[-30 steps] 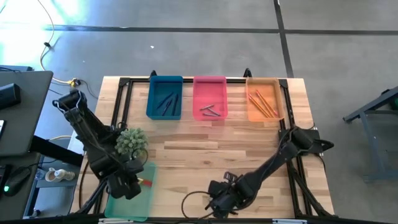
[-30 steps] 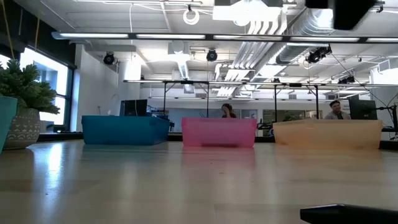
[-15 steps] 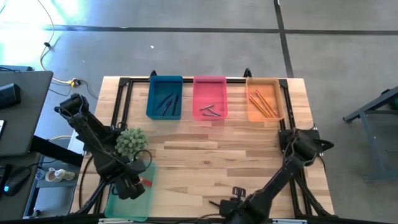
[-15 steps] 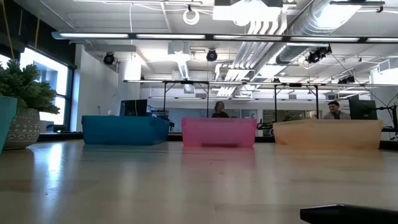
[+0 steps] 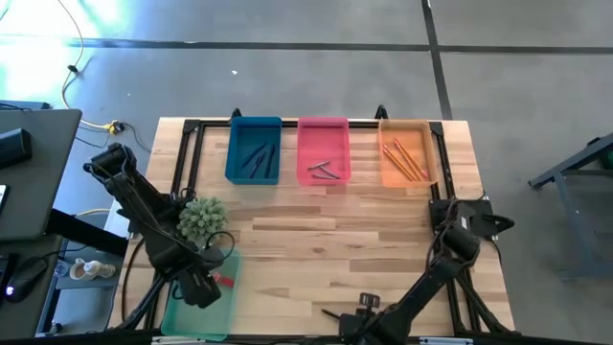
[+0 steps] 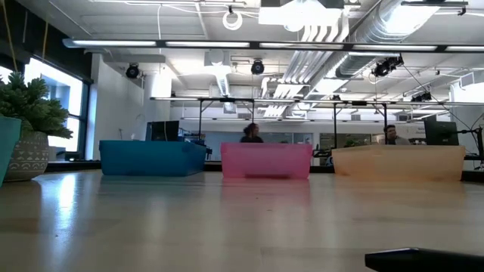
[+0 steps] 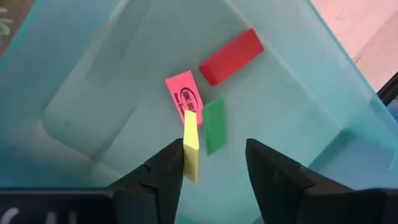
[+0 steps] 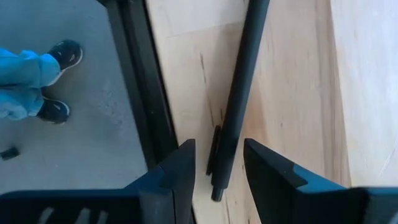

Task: Sort crayons/erasers/pens/pencils in bins
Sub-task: Put the light green eraser into the green bin

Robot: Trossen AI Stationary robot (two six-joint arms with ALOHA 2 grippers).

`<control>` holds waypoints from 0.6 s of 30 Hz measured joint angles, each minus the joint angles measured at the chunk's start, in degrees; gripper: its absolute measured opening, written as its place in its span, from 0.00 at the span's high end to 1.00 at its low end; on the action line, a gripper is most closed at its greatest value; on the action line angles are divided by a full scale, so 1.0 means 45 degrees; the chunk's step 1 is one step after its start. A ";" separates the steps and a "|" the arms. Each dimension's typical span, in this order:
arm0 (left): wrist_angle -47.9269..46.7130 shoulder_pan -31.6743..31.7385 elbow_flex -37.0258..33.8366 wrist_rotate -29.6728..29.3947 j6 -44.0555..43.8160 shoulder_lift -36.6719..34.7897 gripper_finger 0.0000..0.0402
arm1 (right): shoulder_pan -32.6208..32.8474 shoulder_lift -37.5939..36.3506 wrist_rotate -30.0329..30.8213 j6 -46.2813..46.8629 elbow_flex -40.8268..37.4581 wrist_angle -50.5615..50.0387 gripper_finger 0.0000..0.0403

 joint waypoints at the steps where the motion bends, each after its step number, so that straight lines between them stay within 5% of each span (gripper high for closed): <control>1: -0.0015 0.0000 0.0003 -0.0007 0.0013 -0.0022 0.60 | -0.0021 0.0061 -0.0003 0.0001 0.0000 -0.0007 0.68; 12: -0.0622 -0.0035 0.0037 0.0528 0.0150 -0.0381 0.64 | -0.0308 0.0522 -0.0517 0.0860 0.0087 -0.0469 0.69; 18: -0.0606 -0.0108 0.0033 0.0759 0.0184 -0.0376 0.64 | -0.0532 0.0561 -0.0660 0.1012 0.0063 -0.0633 0.81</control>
